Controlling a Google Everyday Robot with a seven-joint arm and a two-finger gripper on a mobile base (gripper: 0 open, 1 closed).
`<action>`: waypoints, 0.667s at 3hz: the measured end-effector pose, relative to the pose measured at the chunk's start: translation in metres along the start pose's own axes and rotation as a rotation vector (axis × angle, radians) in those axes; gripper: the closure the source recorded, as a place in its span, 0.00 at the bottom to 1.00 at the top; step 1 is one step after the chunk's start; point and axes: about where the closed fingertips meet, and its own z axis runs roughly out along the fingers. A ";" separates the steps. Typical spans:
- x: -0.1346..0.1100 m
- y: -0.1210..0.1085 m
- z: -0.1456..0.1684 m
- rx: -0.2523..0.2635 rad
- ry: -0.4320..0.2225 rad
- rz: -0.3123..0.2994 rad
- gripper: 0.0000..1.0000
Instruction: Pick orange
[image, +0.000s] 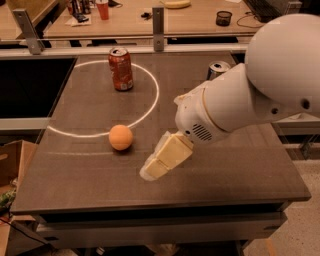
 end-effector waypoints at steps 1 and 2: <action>0.000 0.000 0.000 0.000 0.000 0.000 0.00; 0.003 -0.001 0.011 0.038 -0.017 0.068 0.00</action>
Offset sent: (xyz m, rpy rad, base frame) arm 0.0147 0.0072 -0.0336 0.0938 0.0238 -0.2445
